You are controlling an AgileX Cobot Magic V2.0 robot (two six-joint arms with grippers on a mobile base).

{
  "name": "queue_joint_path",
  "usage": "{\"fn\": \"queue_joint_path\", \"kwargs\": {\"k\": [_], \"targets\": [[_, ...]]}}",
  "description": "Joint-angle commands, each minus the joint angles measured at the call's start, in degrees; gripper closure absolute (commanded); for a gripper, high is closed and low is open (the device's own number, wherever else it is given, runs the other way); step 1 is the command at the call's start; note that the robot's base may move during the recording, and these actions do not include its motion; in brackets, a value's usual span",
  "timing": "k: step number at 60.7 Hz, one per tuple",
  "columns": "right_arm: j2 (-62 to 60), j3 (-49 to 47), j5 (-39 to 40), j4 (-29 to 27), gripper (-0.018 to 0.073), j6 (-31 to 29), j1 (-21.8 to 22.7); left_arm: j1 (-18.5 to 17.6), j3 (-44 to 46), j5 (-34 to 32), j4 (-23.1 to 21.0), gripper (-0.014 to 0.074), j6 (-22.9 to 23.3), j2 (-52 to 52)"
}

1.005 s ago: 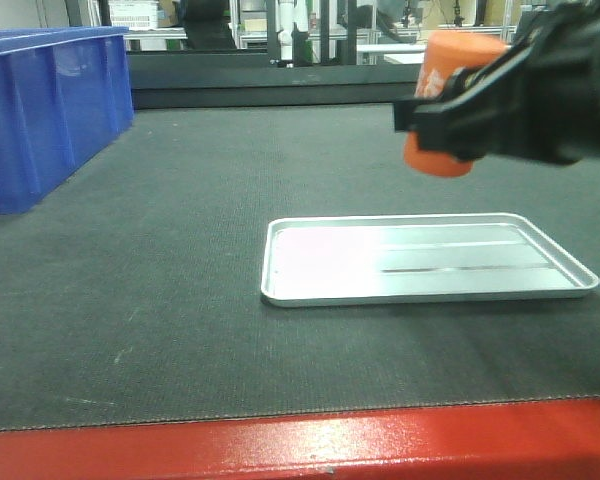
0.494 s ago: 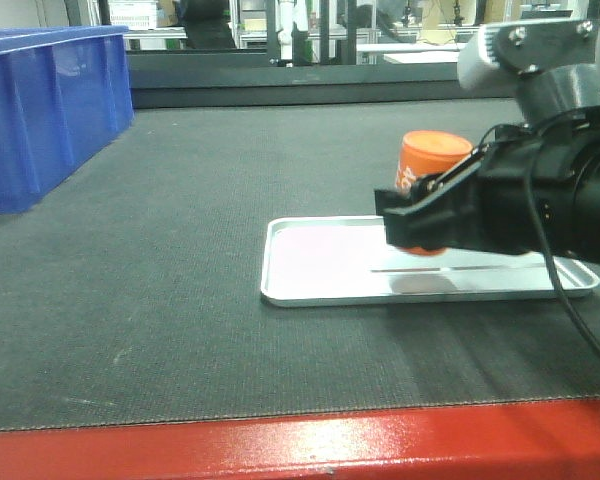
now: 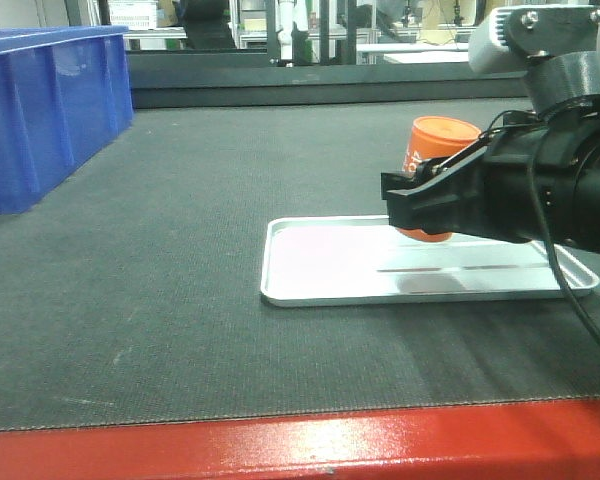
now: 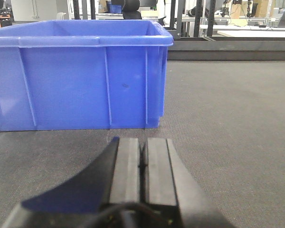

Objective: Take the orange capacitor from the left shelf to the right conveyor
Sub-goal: 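Lower the held capacitor onto the silver tray with the right gripper, then open the right gripper and raise it off the capacitor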

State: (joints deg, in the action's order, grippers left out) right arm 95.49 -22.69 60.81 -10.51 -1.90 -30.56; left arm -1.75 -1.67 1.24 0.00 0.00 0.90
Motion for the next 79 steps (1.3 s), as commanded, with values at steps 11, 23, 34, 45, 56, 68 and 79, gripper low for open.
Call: {"fn": "queue_joint_path", "kwargs": {"k": [11, 23, 34, 45, 56, 68, 79], "targets": [[-1.76, -1.27, 1.22, 0.39, 0.0026, -1.07, 0.24, 0.11, 0.22, -4.77, -0.34, 0.0701, 0.00, 0.61], [-1.76, -1.27, -0.44, 0.39, -0.0071, -2.66, 0.24, 0.11, 0.22, -4.77, -0.34, 0.0701, 0.00, 0.61], [-1.76, -1.27, 1.09, 0.39, -0.0068, -2.66, 0.24, 0.11, 0.22, -4.77, -0.34, 0.0701, 0.00, 0.61], [-1.76, -1.10, 1.31, 0.39, -0.0068, -2.66, 0.24, 0.11, 0.22, -4.77, -0.34, 0.0701, 0.00, 0.61], [-2.88, -1.10, 1.34, 0.39, -0.0068, -2.66, 0.18, 0.11, 0.22, -4.77, -0.34, 0.0701, 0.00, 0.61], [-5.36, -1.10, 1.87, 0.39, -0.0068, -3.44, 0.18, 0.11, 0.22, -4.77, -0.34, 0.0701, 0.00, 0.61], [-7.54, -1.10, 4.58, 0.39, -0.0068, -6.80, 0.18, 0.11, 0.22, -4.77, -0.34, 0.0701, 0.00, 0.61]]}}
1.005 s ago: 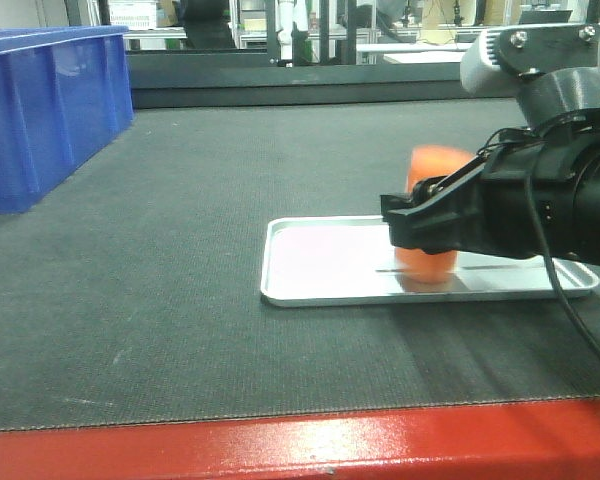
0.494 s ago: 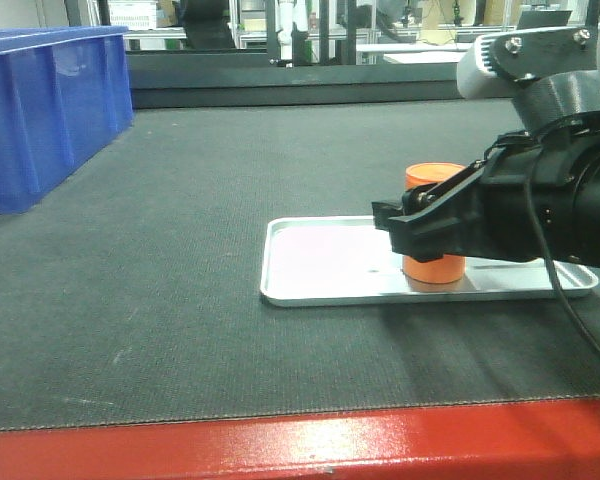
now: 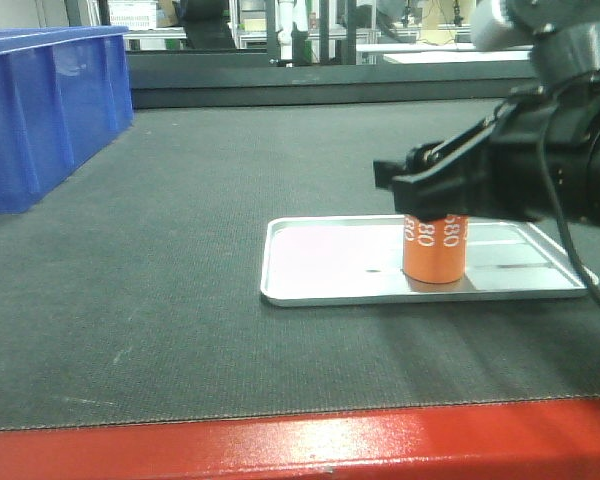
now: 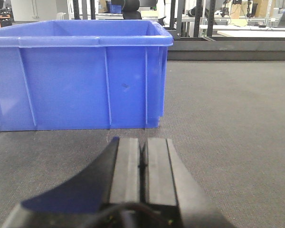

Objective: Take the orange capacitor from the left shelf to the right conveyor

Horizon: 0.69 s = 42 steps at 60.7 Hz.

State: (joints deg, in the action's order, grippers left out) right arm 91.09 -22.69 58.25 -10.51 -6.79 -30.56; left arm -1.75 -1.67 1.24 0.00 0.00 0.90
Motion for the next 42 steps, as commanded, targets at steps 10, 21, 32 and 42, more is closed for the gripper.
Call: {"fn": "queue_joint_path", "kwargs": {"k": [10, 21, 32, 42], "targets": [[-7.51, -1.10, 8.75, 0.38, -0.0066, -1.91, 0.18, 0.11, 0.22, -4.77, -0.34, 0.0701, 0.00, 0.61], [-18.46, -1.10, 2.20, 0.38, 0.0034, -1.91, 0.18, 0.11, 0.22, -4.77, -0.34, 0.0701, 0.00, 0.61], [-33.32, -1.10, -15.61, 0.63, 0.0447, -1.91, 0.18, 0.11, 0.22, -4.77, -0.34, 0.0701, 0.00, 0.61], [-46.65, -1.10, -28.99, 0.63, 0.0503, -1.80, 0.18, 0.11, 0.22, -4.77, -0.34, 0.0701, 0.00, 0.61]]}}
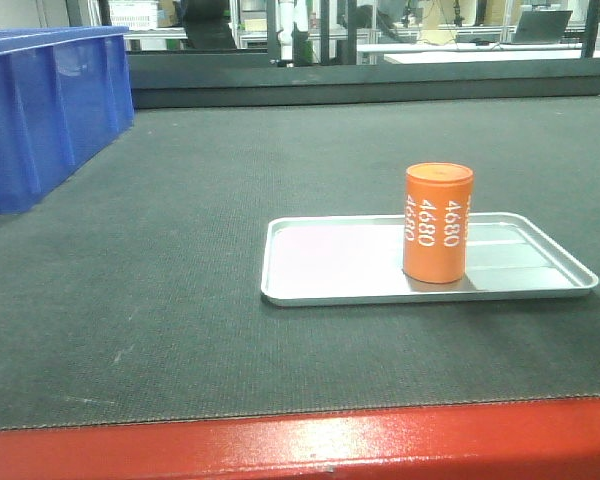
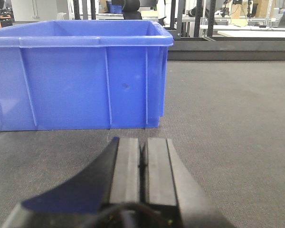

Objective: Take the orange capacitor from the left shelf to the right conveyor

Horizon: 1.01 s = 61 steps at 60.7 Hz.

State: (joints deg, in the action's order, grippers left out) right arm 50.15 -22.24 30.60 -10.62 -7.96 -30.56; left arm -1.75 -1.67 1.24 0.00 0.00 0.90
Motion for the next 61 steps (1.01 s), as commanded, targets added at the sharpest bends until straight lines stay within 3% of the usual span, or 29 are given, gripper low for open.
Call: {"fn": "queue_joint_path", "kwargs": {"k": [1, 16, 32, 40, 45, 51, 61], "targets": [[-6.86, -1.55, -2.35, 0.75, 0.0503, -0.63, 0.18, 0.11, 0.22, -4.77, -0.34, 0.0701, 0.00, 0.61], [-23.99, -1.55, -5.22, 0.43, 0.0503, -0.63, 0.18, 0.11, 0.22, -4.77, -0.34, 0.0701, 0.00, 0.61], [-30.92, -1.55, -4.36, 0.43, 0.0503, -0.75, 0.25, 0.11, 0.22, -4.77, -0.34, 0.0701, 0.00, 0.61], [-31.05, -1.55, -5.59, 0.37, 0.0503, -8.38, 1.23, 0.11, 0.22, -4.77, -0.34, 0.0701, 0.00, 0.61], [-31.05, -1.55, -8.63, -1.79, 0.0503, -12.80, 5.05, 0.11, 0.22, -4.77, -0.34, 0.0701, 0.00, 0.61], [-31.05, -1.50, -14.87, -6.87, 0.0503, -13.38, 15.64, 0.11, 0.22, -4.77, -0.34, 0.0701, 0.00, 0.61], [-32.68, -1.50, -26.06, -7.18, 0.0503, -13.60, 27.95, 0.11, 0.22, -4.77, -0.34, 0.0701, 0.00, 0.61]]}}
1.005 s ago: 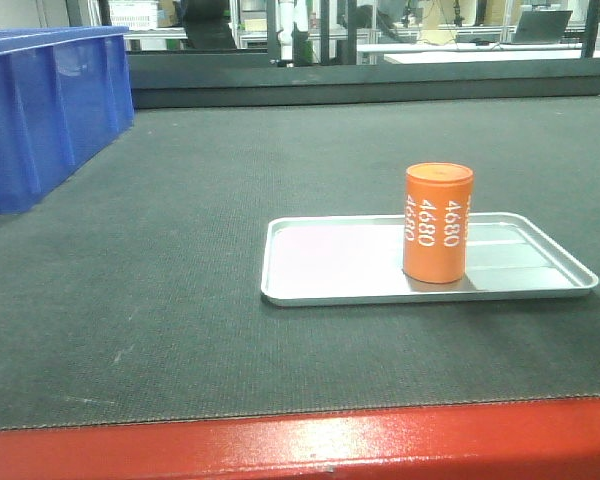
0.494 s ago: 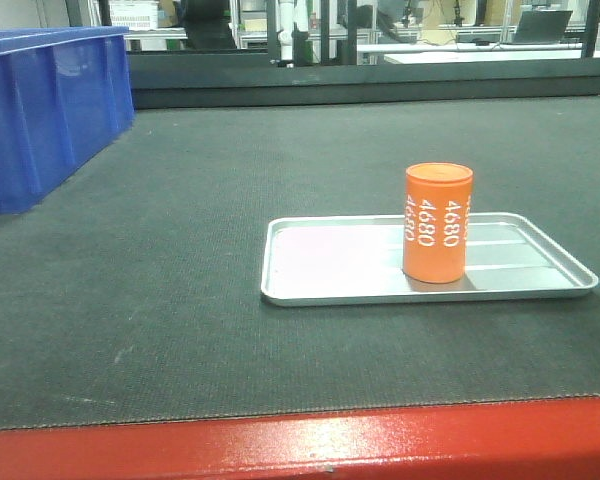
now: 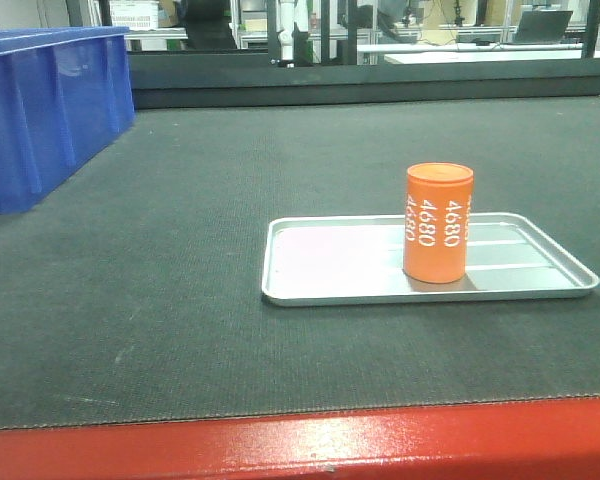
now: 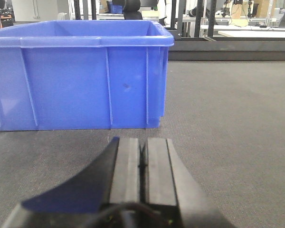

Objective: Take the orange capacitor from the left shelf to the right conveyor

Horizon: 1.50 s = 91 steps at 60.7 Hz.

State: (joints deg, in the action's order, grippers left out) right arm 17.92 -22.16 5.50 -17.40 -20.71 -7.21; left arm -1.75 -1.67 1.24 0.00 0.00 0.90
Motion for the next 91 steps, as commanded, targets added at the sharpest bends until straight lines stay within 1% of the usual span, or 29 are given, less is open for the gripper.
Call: {"fn": "queue_joint_path", "kwargs": {"k": [1, 6, 12, 19, 26, 33, 40, 46, 49, 53, 56, 61, 65, 69, 71, 76, 85, 91], "targets": [[-0.83, -1.58, -2.21, -0.40, 0.0503, -0.84, 5.22, 0.11, 0.22, -4.77, -0.34, 0.0701, 0.00, 0.61], [-3.35, -1.14, -6.63, -0.34, 0.0503, -0.88, 7.95, 0.11, 0.22, -4.77, -0.34, 0.0701, 0.00, 0.61], [-8.00, 1.60, -8.18, -0.34, 0.0503, -0.81, 9.11, 0.11, 0.22, -4.77, -0.34, 0.0701, 0.00, 0.61], [-13.84, 6.95, -6.75, -1.99, 0.0503, -0.20, 9.36, 0.11, 0.22, -4.77, -0.34, 0.0701, 0.00, 0.61], [-15.69, 11.46, -6.22, -4.37, 0.0503, -0.11, 9.36, 0.11, 0.22, -4.77, -0.34, 0.0701, 0.00, 0.61], [-15.74, 14.40, -4.83, -4.37, 0.0503, -0.11, 9.36, 0.11, 0.22, -4.77, -0.34, 0.0701, 0.00, 0.61], [-15.74, 15.25, -4.15, -4.37, 0.0503, -0.11, 9.36, 0.11, 0.22, -4.77, -0.34, 0.0701, 0.00, 0.61], [-15.74, 16.80, -1.18, -3.77, 0.0503, 0.96, 9.44, 0.11, 0.22, -4.77, -0.34, 0.0701, 0.00, 0.61], [-15.74, 17.85, 0.73, -0.46, 0.0503, 3.42, 9.44, 0.11, 0.22, -4.77, -0.34, 0.0701, 0.00, 0.61], [-15.74, 19.26, 2.81, 6.55, 0.0503, 10.73, 9.44, 0.11, 0.22, -4.77, -0.34, 0.0701, 0.00, 0.61], [-15.74, 20.29, 3.68, 13.41, 0.0503, 19.86, 9.44, 0.11, 0.22, -4.77, -0.34, 0.0701, 0.00, 0.61], [-15.74, 21.42, 4.10, 21.23, 0.0503, 30.11, 9.44, 0.11, 0.22, -4.77, -0.34, 0.0701, 0.00, 0.61], [-15.79, 22.63, 5.49, 23.89, 0.0503, 33.29, 9.44, 0.11, 0.22, -4.77, -0.34, 0.0701, 0.00, 0.61], [-16.11, 24.17, 7.58, 24.02, 0.0503, 33.20, 9.44, 0.11, 0.22, -4.77, -0.34, 0.0701, 0.00, 0.61], [-16.40, 24.10, 6.90, 24.02, 0.0503, 32.87, 9.44, 0.11, 0.22, -4.77, -0.34, 0.0701, 0.00, 0.61], [-17.53, 24.04, 7.36, 23.49, 0.0503, 30.28, 9.44, 0.11, 0.22, -4.77, -0.34, 0.0701, 0.00, 0.61], [-19.71, 24.04, 6.77, 19.95, 0.0503, 24.80, 9.44, 0.11, 0.22, -4.77, -0.34, 0.0701, 0.00, 0.61], [-19.71, 24.09, 6.51, 19.51, 0.0503, 24.21, 9.44, 0.11, 0.22, -4.77, -0.34, 0.0701, 0.00, 0.61]]}}
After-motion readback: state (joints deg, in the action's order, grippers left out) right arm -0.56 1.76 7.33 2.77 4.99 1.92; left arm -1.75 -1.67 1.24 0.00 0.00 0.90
